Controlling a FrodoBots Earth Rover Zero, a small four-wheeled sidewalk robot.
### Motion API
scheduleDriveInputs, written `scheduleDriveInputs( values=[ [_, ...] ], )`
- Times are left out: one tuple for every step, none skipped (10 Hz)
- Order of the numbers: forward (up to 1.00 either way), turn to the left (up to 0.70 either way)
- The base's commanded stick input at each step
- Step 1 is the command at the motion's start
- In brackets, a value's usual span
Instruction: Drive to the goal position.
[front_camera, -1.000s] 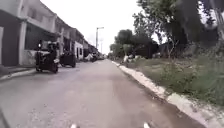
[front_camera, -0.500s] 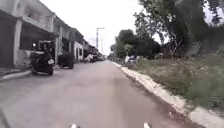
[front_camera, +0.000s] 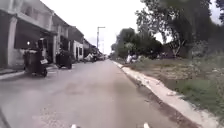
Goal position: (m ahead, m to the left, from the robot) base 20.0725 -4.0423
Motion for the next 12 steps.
scheduleDriveInputs(
  values=[
    [1.0,0.01],
    [1.0,0.01],
    [1.0,0.01],
    [1.0,0.01],
    [1.0,0.01],
    [1.0,0.01],
    [1.0,0.01],
    [1.0,0.01],
    [1.0,0.01],
    [1.0,0.01],
    [1.0,0.01],
    [1.0,0.01]
  ],
)
